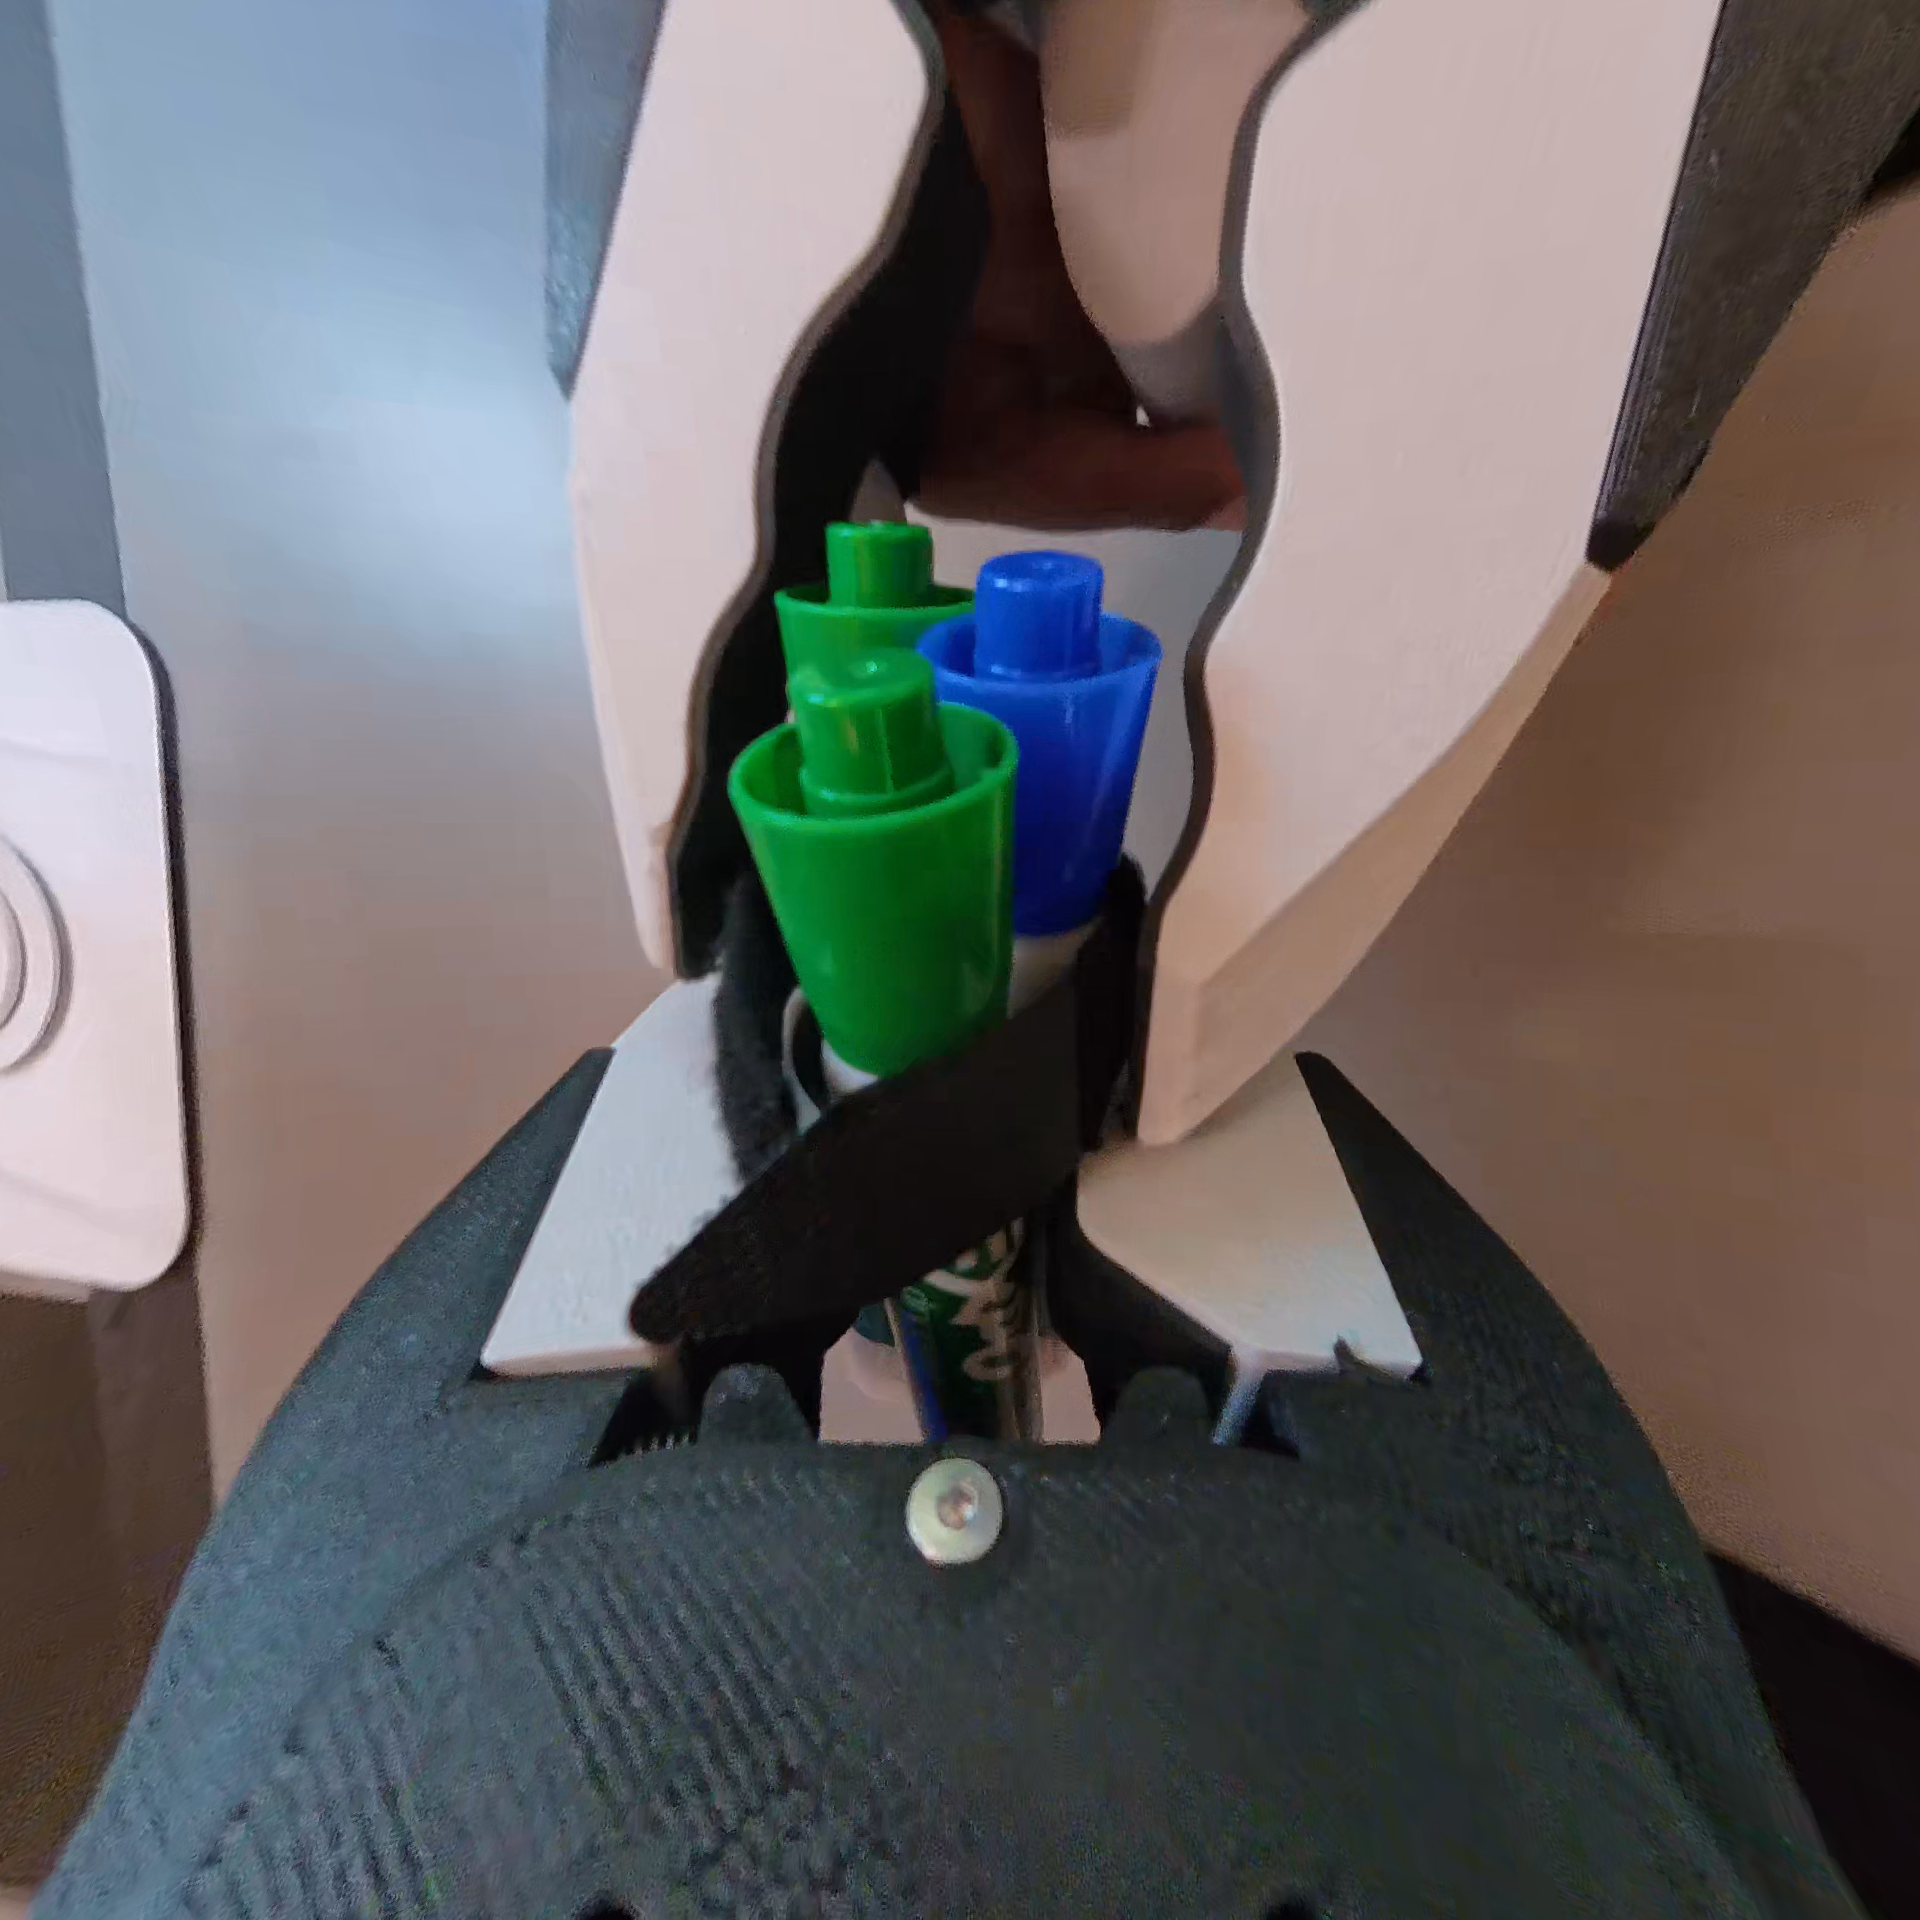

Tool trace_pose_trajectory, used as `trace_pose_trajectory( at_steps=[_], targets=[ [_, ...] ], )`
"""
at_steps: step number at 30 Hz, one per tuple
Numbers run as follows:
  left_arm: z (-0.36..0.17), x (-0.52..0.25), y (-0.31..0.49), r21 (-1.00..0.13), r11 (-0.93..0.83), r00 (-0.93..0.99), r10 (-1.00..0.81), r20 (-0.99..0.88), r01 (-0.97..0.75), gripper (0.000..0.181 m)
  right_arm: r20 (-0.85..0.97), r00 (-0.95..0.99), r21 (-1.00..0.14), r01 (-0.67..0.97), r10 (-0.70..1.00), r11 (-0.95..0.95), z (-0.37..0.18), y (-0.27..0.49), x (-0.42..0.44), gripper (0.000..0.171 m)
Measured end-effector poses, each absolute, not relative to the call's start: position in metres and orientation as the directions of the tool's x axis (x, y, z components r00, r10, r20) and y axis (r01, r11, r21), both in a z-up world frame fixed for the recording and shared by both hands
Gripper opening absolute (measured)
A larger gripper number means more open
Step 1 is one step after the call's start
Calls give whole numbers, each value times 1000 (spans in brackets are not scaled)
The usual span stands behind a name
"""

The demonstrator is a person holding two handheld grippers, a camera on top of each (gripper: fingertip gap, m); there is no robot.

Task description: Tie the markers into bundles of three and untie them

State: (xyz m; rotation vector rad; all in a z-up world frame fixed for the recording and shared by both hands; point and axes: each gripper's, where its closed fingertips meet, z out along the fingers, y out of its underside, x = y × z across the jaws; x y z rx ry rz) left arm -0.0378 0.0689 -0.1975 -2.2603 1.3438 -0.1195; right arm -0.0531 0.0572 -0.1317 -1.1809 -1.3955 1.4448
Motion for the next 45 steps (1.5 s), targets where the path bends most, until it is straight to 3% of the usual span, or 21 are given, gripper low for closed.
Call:
trace_pose_trajectory(
  at_steps=[5, 10, 14, 20, 24, 39, 45],
  targets=[
    [-202, -17, 93, -731, -310, 583, -799, -145, -607, 40, -80, -199, -977, 210, 977, -38, -145, 73, -53, 50],
    [-216, -5, 102, -873, -269, 637, -768, -60, -408, 40, -43, -209, -893, 447, 977, 56, -170, 74, -55, 49],
    [-230, -8, 100, -874, -259, 641, -763, -75, -411, 40, -59, -227, -819, 568, 972, 83, -185, 69, -58, 46],
    [-242, -22, 94, -857, -323, 660, -750, -27, -402, 45, -73, -237, -792, 604, 969, 88, -192, 63, -74, 45],
    [-247, -34, 90, -841, -350, 675, -737, -25, -413, 65, -52, -247, -770, 627, 968, 118, -195, 60, -82, 48],
    [-238, -65, 52, -814, -349, 699, -709, -93, -463, 80, -57, -223, -806, 586, 973, 87, -194, 53, -79, 54],
    [-225, -81, 26, -845, -354, 742, -666, -73, -401, 79, -44, -189, -818, 570, 981, 73, -196, 58, -75, 55]
  ],
)
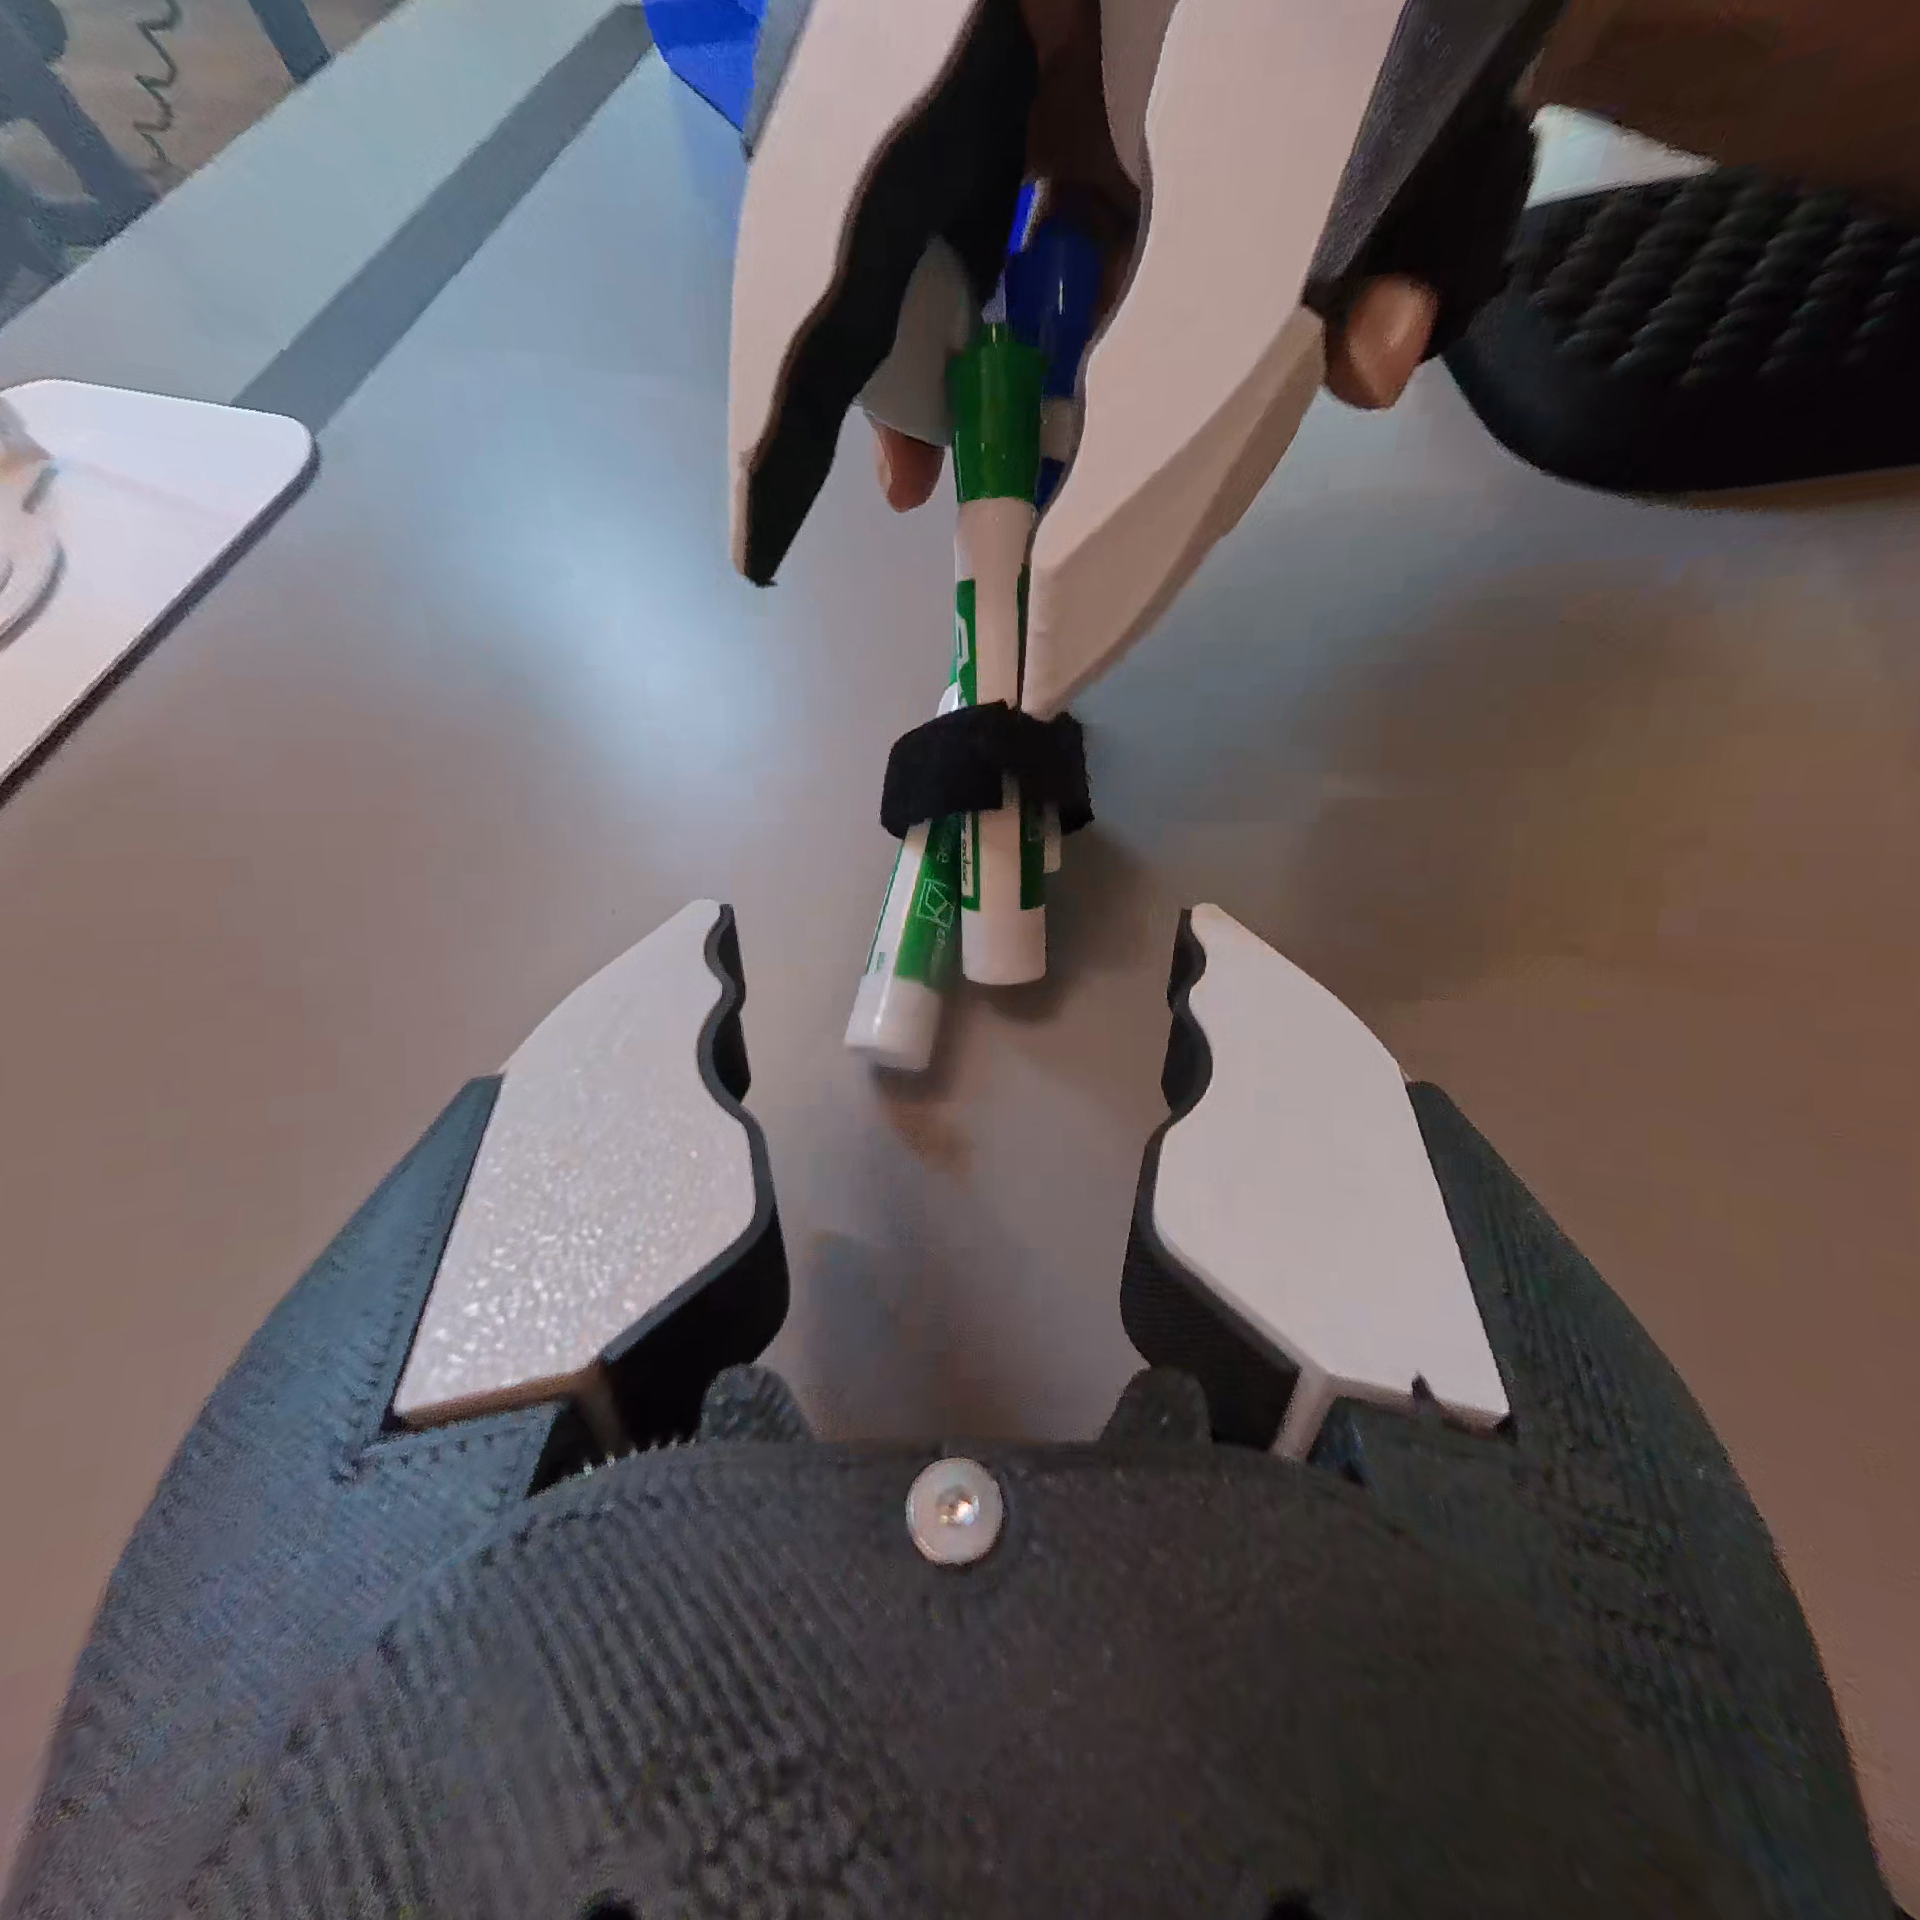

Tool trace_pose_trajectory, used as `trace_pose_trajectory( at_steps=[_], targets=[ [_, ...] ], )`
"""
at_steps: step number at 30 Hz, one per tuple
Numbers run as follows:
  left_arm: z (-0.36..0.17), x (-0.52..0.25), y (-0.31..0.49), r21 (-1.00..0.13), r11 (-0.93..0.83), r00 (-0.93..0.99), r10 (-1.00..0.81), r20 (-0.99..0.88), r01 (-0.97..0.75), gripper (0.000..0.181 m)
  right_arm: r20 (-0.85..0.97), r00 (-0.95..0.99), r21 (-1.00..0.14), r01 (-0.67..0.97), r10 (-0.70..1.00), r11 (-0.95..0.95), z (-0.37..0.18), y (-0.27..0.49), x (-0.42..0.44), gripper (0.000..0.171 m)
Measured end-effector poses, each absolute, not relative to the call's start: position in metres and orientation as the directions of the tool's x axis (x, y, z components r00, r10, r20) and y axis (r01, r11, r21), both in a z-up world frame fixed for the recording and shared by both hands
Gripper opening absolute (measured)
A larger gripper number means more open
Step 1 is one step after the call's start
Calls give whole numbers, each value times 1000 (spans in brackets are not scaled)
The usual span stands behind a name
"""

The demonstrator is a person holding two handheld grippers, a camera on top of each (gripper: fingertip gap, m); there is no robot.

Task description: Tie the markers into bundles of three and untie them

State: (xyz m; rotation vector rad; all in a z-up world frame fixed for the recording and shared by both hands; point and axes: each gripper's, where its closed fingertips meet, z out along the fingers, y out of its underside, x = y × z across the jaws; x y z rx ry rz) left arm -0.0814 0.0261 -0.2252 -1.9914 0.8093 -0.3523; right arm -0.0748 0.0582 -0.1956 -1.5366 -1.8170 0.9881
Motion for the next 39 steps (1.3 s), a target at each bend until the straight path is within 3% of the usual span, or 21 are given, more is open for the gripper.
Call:
trace_pose_trajectory(
  at_steps=[6, 9, 14, 17, 20, 22, 23, 25, 27, 35, 39],
  targets=[
    [-209, -94, 11, -894, -347, 799, -601, -20, -283, 78, -65, -151, -829, 559, 986, 30, -187, 65, -64, 52],
    [-195, -98, 6, -924, -311, 809, -588, 4, -221, 78, -88, -145, -862, 507, 986, -3, -162, 67, -58, 58],
    [-132, -116, -5, -982, -133, 763, -619, 187, 132, 71, -137, -138, -980, 161, 981, -114, -83, 78, -30, 63],
    [-95, -143, -18, -922, -16, 686, -663, 299, 387, 65, -198, -141, -971, -105, 970, -213, -45, 92, 5, 60],
    [-83, -160, -27, -876, 27, 644, -688, 333, 481, 56, -238, -115, -935, -242, 964, -259, -45, 106, 32, 53],
    [-96, -159, -23, -917, 9, 690, -661, 293, 398, 44, -204, -46, -958, -196, 978, -209, -77, 114, 33, 47],
    [-113, -157, -16, -955, -31, 742, -622, 249, 295, 38, -145, 6, -985, -92, 989, -144, -105, 118, 28, 42],
    [-166, -159, -2, -984, -173, 855, -515, 58, -38, 29, 45, 54, -974, 223, 998, 31, -167, 122, 16, 37],
    [-211, -175, 8, -896, -309, 898, -402, -181, -319, 9, 214, 66, -923, 341, 975, 180, -196, 123, 9, 27],
    [-250, -194, 13, -774, -508, 921, -289, -261, -378, 0, 236, 138, -916, 363, 962, 173, -202, 119, 3, 2],
    [-249, -204, 13, -752, -521, 915, -230, -332, -404, 0, 277, 162, -884, 429, 947, 185, -214, 129, 5, 0]
  ],
)
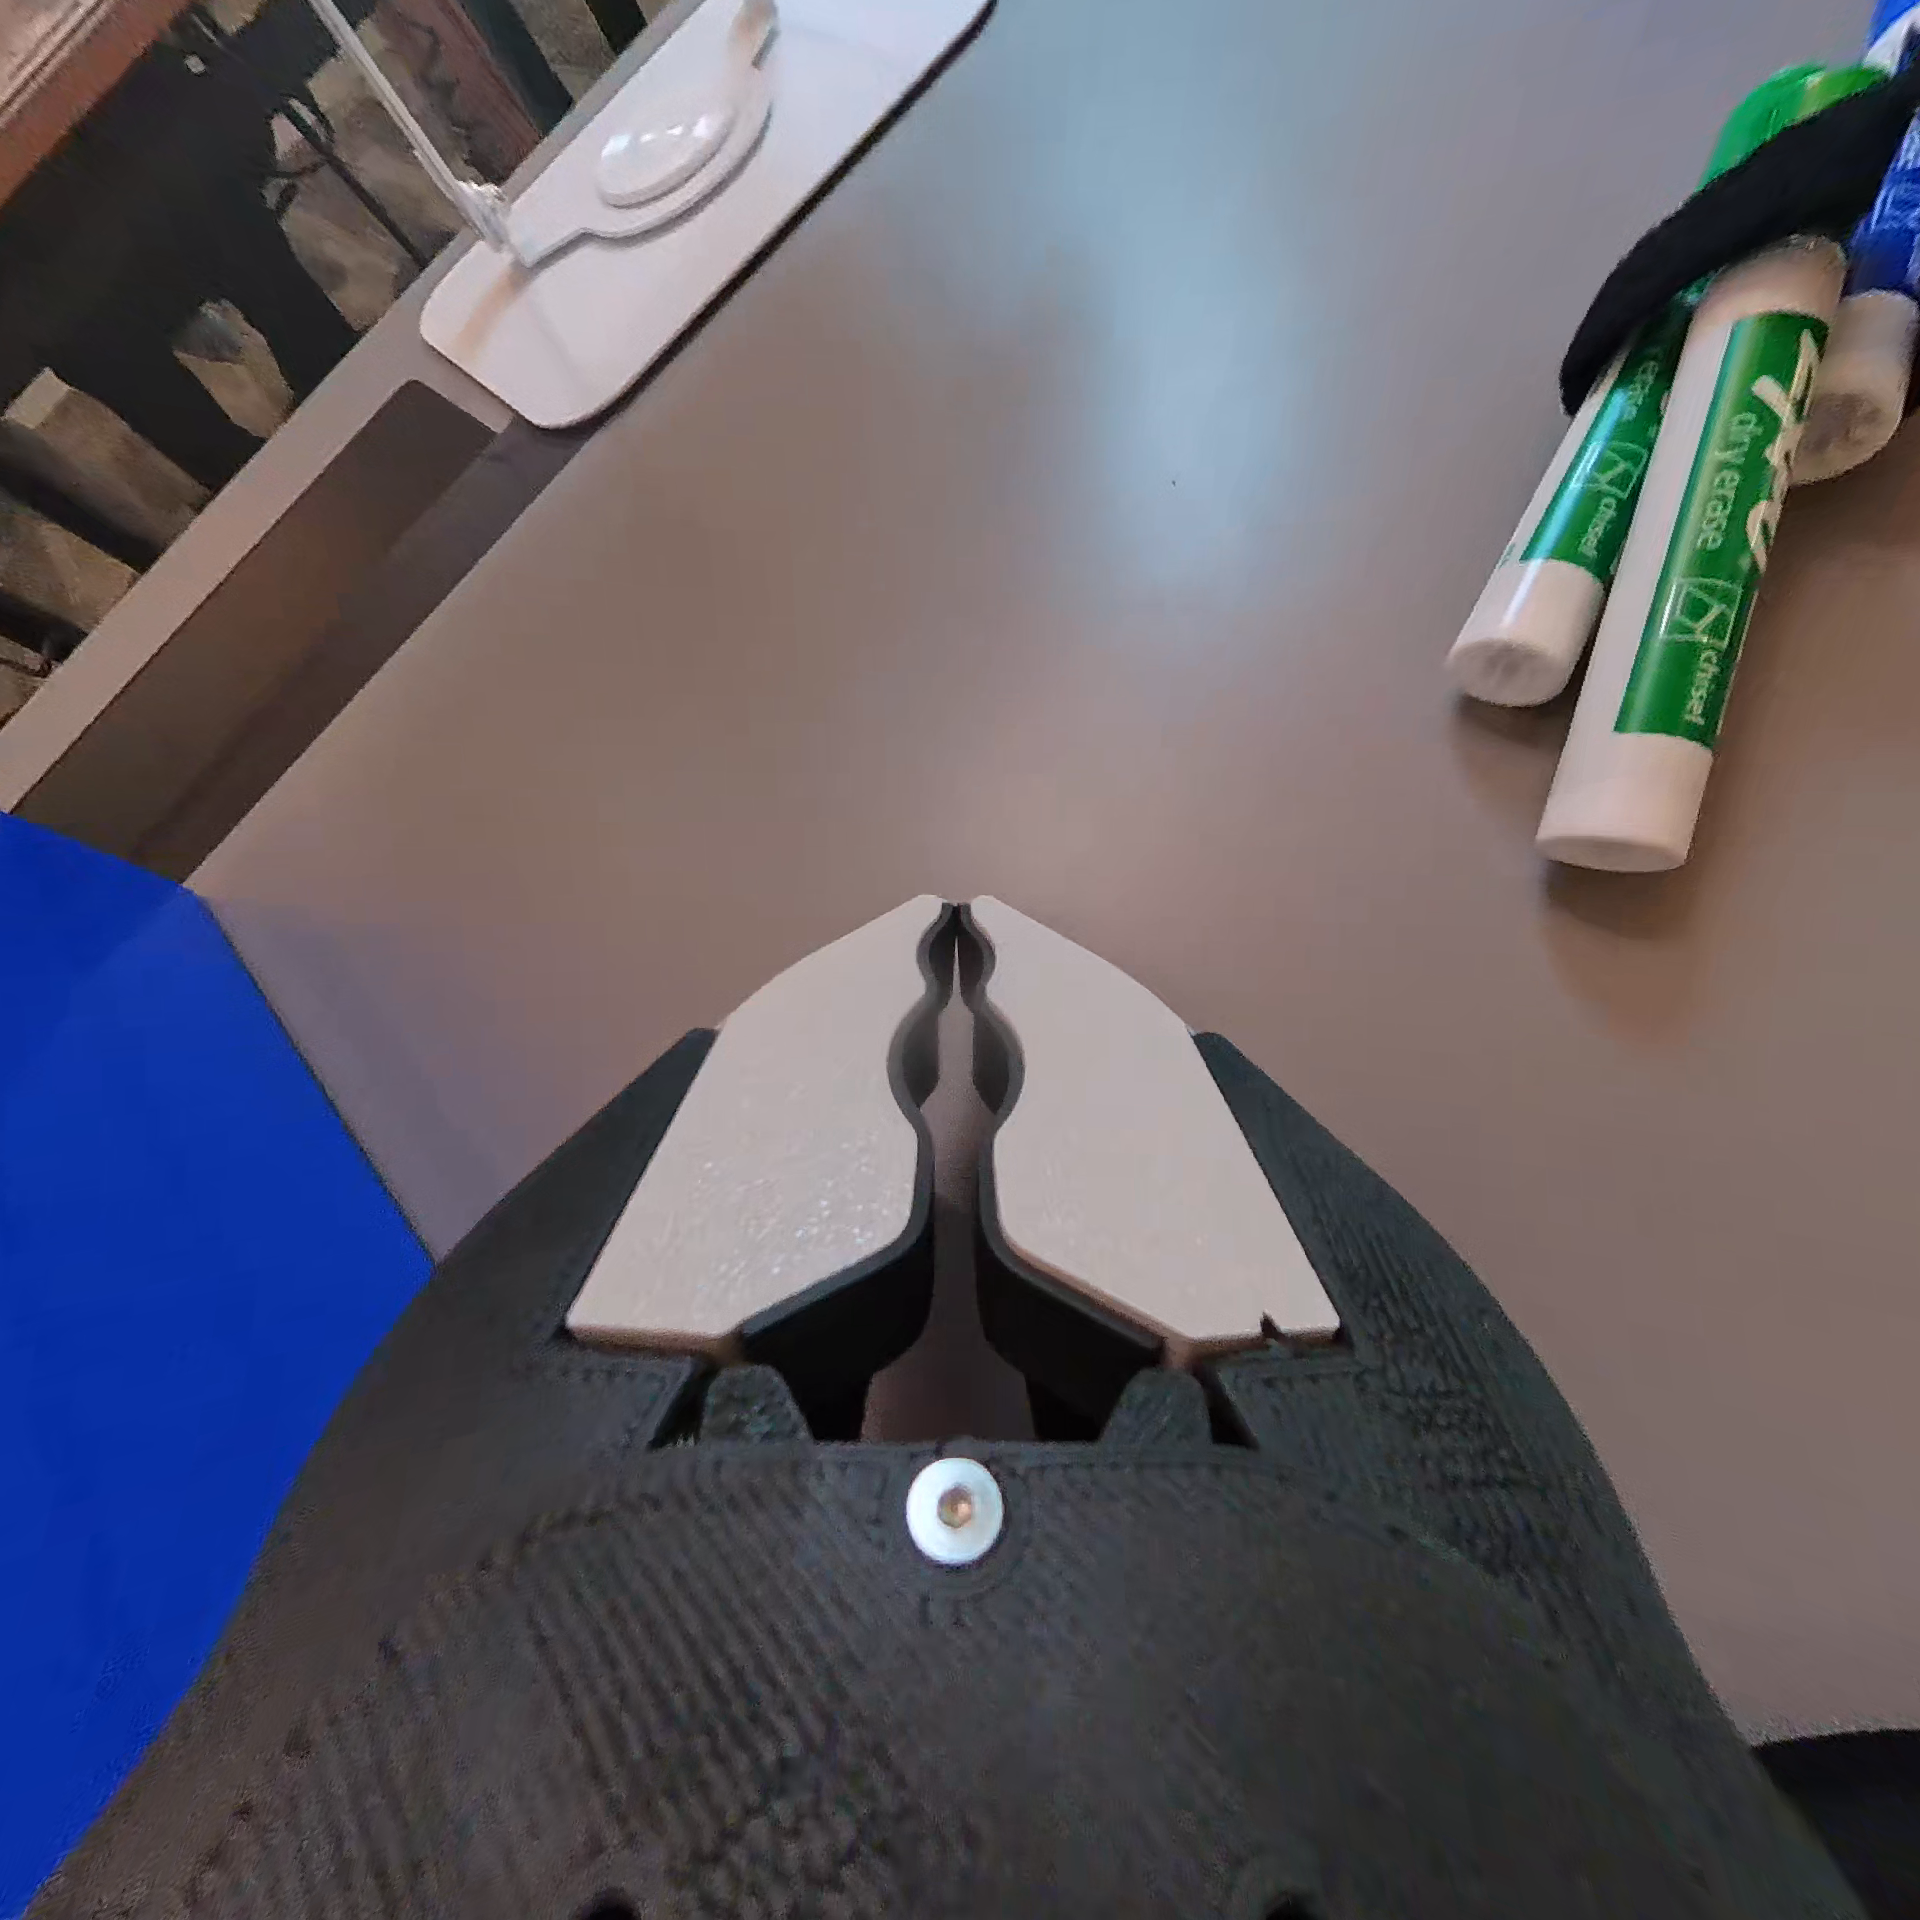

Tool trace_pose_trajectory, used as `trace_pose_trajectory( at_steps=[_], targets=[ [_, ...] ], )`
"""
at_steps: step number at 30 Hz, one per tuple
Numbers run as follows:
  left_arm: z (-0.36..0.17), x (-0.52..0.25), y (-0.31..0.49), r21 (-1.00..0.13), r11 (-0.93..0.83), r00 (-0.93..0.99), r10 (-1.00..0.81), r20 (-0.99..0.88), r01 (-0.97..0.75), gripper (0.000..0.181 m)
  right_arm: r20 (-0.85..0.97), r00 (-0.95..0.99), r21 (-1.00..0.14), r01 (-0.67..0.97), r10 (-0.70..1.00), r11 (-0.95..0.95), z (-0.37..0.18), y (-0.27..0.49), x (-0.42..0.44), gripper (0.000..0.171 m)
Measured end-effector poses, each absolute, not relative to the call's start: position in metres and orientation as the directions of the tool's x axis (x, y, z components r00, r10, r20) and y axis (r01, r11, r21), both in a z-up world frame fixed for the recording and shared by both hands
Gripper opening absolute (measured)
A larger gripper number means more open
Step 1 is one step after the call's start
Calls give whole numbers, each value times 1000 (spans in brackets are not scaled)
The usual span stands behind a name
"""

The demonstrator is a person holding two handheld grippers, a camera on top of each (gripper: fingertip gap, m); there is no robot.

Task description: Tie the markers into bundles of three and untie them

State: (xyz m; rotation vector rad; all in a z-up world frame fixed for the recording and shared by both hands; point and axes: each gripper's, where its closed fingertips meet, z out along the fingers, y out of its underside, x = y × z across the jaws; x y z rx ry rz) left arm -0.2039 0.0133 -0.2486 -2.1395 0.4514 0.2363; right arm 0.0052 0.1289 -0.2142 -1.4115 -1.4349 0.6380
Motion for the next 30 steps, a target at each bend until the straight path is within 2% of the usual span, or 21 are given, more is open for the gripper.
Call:
trace_pose_trajectory(
  at_steps=[14, 22, 30],
  targets=[
    [-215, -219, 16, -865, -404, 954, -126, -271, -298, 1, 231, 220, -915, 381, 948, 134, -200, 143, 15, 0],
    [-211, -222, 13, -868, -395, 953, -139, -268, -302, 1, 209, 196, -911, 395, 958, 118, -207, 140, 11, 0],
    [-201, -228, 11, -908, -356, 974, -131, -185, -221, 0, 207, 213, -909, 403, 955, 107, -211, 137, 9, 0]
  ],
)
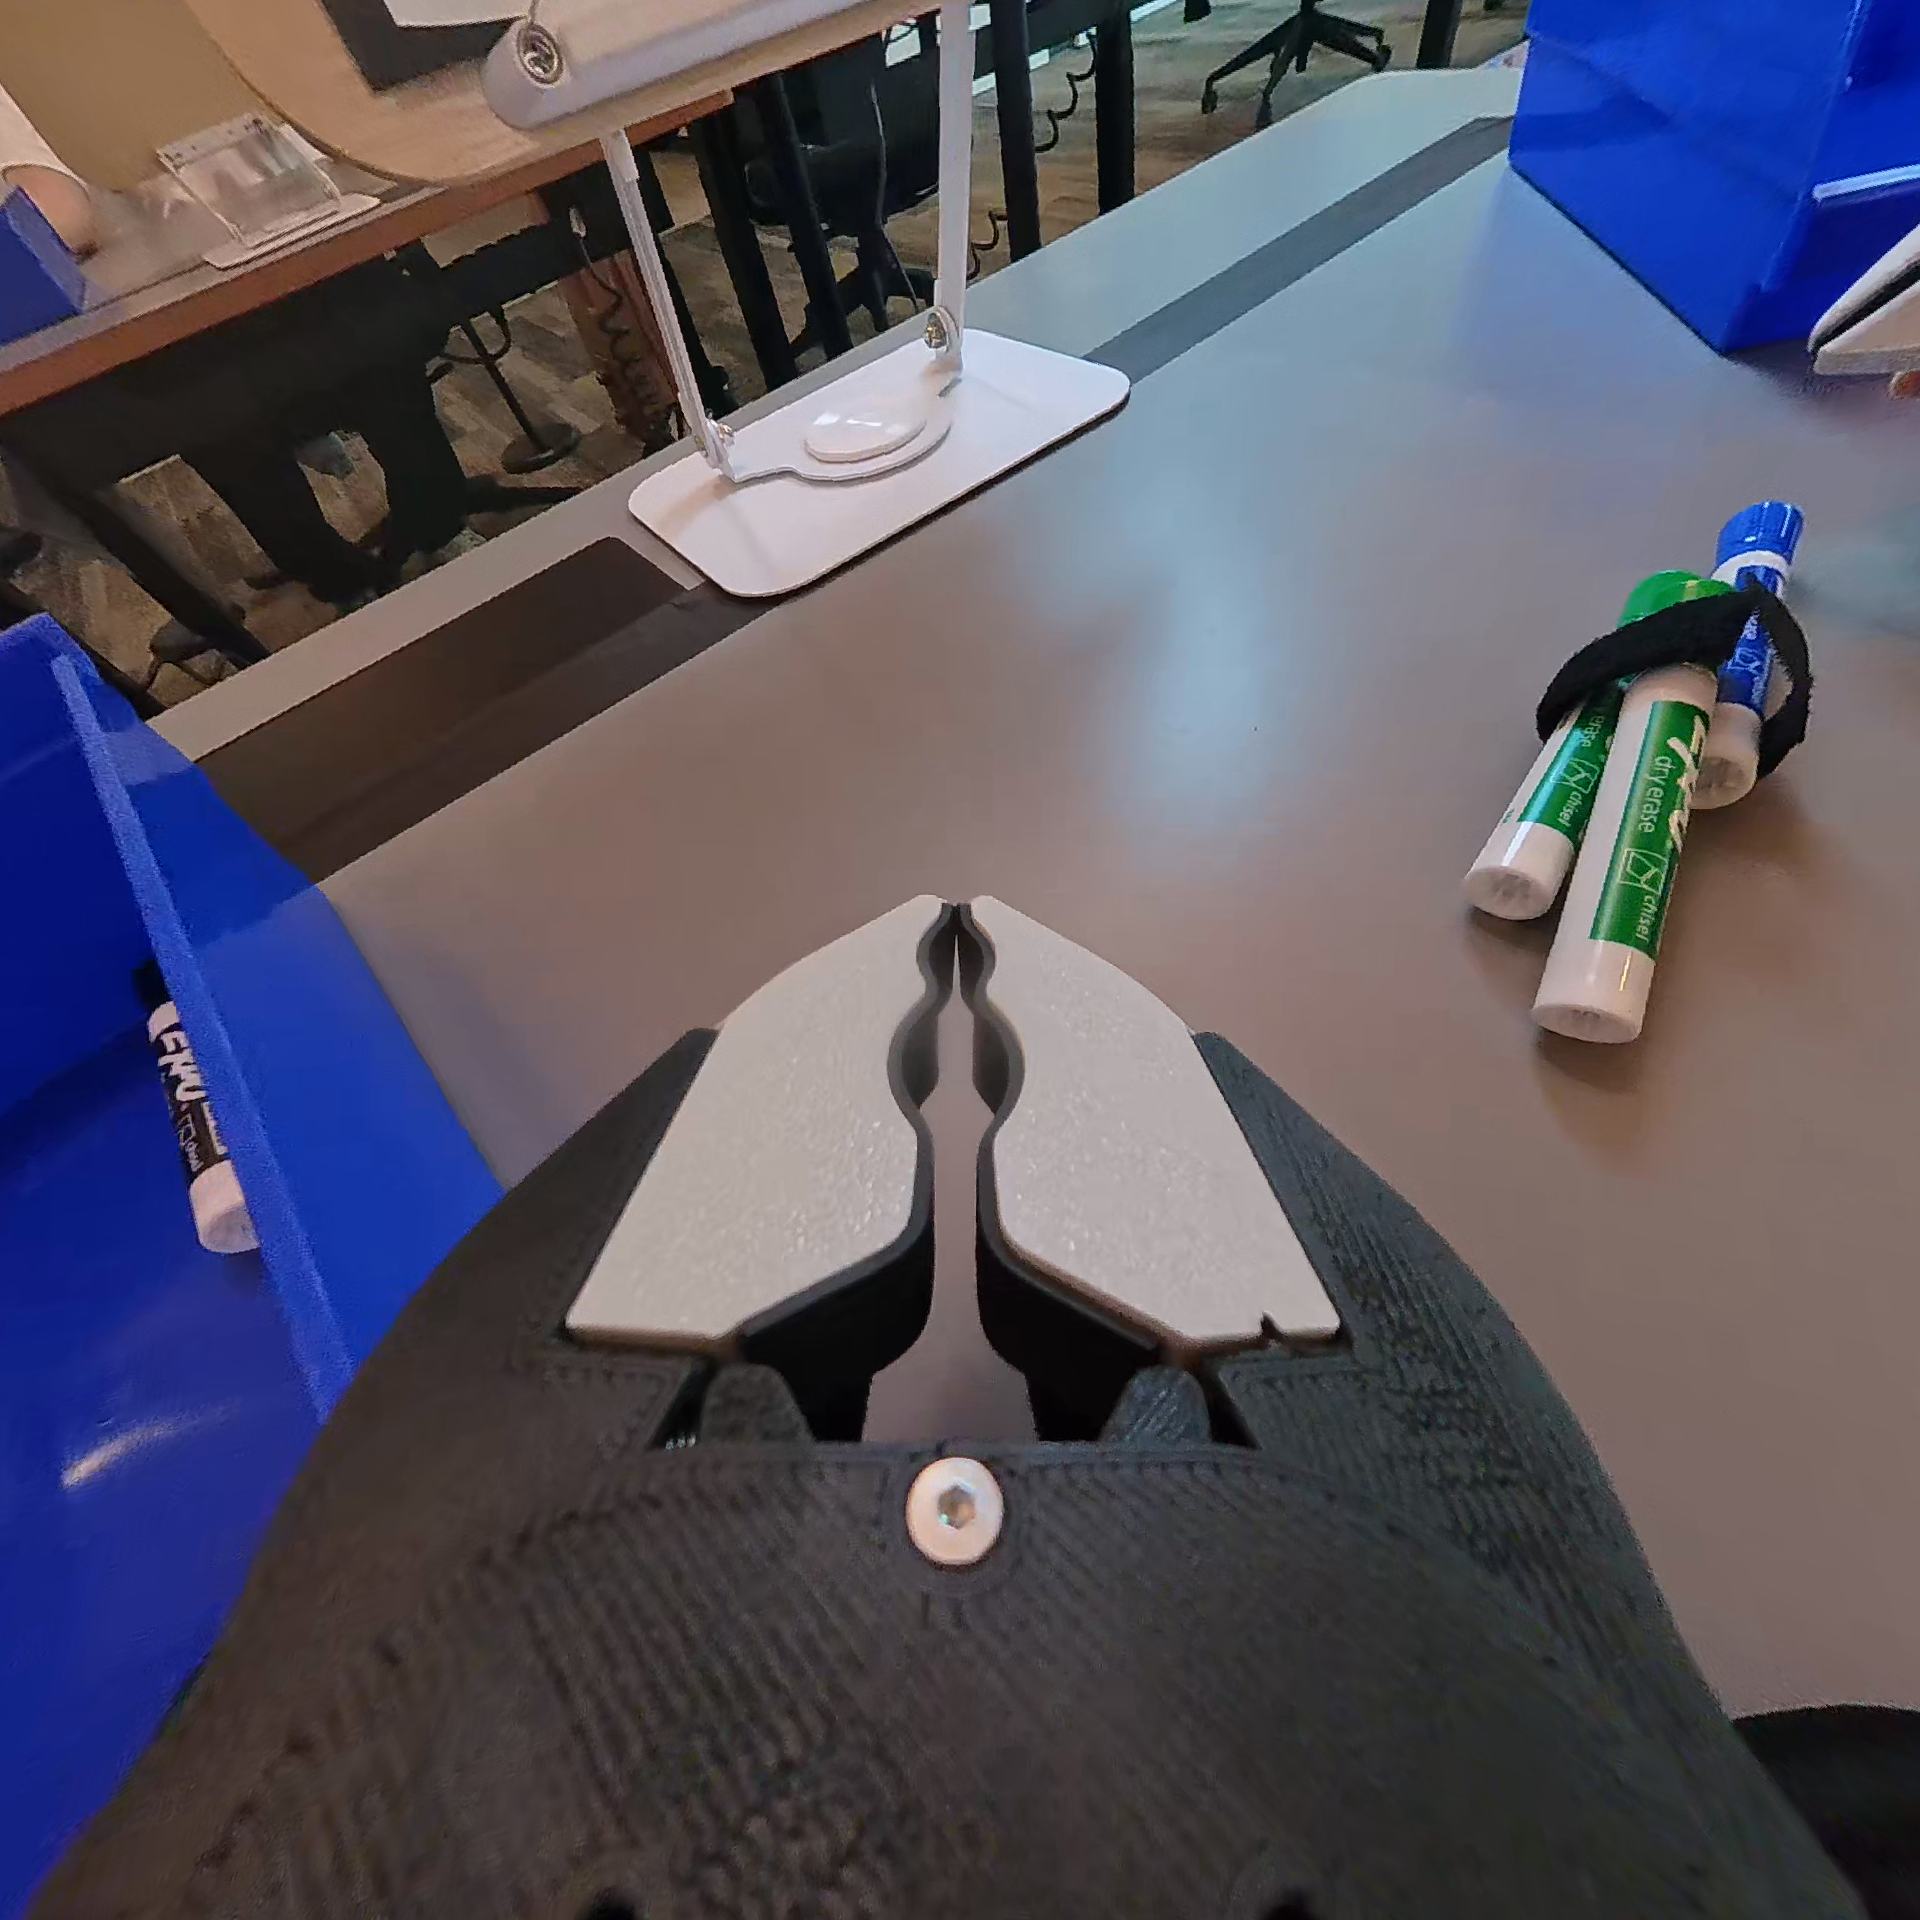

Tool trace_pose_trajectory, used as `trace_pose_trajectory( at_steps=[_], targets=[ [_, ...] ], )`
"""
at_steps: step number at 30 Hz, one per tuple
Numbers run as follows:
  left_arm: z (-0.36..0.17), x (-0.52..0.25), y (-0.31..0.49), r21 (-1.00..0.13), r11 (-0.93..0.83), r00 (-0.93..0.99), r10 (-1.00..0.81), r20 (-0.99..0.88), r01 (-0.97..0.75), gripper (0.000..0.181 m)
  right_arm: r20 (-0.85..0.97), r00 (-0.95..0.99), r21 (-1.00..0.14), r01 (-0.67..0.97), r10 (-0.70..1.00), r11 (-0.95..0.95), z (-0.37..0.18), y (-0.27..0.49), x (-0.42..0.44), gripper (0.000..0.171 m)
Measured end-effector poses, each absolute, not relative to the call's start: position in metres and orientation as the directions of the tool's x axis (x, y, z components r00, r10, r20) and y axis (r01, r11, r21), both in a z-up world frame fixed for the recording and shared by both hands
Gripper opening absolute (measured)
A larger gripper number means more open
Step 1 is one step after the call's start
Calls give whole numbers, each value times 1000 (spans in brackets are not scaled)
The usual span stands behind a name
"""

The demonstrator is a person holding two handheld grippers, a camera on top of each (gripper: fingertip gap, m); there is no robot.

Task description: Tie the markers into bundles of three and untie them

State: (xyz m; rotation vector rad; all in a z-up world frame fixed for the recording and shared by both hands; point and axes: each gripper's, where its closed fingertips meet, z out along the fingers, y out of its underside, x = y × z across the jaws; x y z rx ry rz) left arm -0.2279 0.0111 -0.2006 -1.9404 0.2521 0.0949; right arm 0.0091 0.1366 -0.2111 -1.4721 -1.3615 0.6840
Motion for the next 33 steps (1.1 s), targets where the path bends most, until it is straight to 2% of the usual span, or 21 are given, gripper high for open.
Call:
trace_pose_trajectory(
  at_steps=[6, 13, 19, 25, 29, 33],
  targets=[
    [-197, -221, 13, -919, -334, 976, -121, -179, -209, 0, 182, 243, -921, 380, 953, 79, -208, 142, 11, 0],
    [-174, -204, 17, -945, -232, 973, -83, -216, -230, 0, 154, 365, -963, 264, 918, 56, -182, 155, 17, 5],
    [-175, -197, 29, -932, -267, 968, -21, -249, -245, 0, 123, 365, -984, 163, 923, 66, -161, 152, 20, 8],
    [-152, -200, 52, -931, -253, 953, 83, -290, -262, 0, 221, 306, -967, 191, 926, 168, -160, 131, 7, 5],
    [-140, -200, 70, -955, -237, 966, 139, -217, -180, 0, 274, 278, -952, 216, 920, 218, -164, 120, 2, 2],
    [-154, -206, 70, -953, -253, 955, 203, -218, -164, 0, 342, 262, -930, 229, 902, 287, -161, 113, 1, 0]
  ],
)
